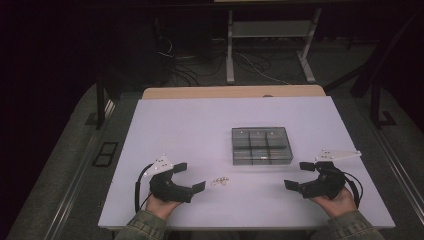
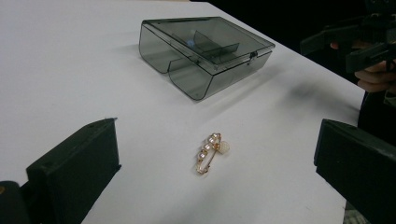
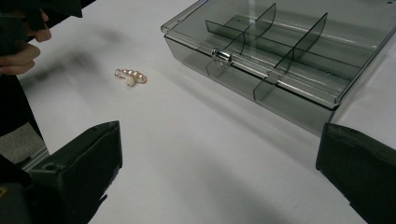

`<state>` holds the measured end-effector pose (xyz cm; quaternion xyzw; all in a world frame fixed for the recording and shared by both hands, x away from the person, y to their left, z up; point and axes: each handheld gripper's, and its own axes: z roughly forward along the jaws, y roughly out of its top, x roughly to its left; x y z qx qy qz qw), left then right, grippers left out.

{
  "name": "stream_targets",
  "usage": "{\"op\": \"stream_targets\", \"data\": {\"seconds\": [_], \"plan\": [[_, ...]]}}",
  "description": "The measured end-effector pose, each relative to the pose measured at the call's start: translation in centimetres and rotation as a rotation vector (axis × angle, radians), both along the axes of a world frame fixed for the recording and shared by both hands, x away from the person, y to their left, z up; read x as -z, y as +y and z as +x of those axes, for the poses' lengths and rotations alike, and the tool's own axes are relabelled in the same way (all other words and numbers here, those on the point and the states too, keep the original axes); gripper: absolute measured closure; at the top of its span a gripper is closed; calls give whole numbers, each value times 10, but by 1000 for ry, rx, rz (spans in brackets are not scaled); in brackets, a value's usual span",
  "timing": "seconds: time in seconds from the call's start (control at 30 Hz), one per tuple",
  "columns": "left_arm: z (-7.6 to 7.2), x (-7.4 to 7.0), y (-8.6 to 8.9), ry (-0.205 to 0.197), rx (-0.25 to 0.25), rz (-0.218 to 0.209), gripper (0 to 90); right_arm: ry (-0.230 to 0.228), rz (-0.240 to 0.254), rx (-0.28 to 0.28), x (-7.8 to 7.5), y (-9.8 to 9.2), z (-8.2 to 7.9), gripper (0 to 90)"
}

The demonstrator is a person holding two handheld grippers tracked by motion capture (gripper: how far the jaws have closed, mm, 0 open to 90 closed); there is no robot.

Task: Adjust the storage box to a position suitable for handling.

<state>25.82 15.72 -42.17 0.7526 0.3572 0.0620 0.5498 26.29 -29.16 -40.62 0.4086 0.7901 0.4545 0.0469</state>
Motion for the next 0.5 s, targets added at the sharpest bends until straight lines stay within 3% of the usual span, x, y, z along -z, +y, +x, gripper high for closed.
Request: {"op": "stream_targets", "data": {"seconds": [0.5], "plan": [[0,-1,-1,-2,-2,-3,0,9,-18,-21,-18,-4,16,3]]}}
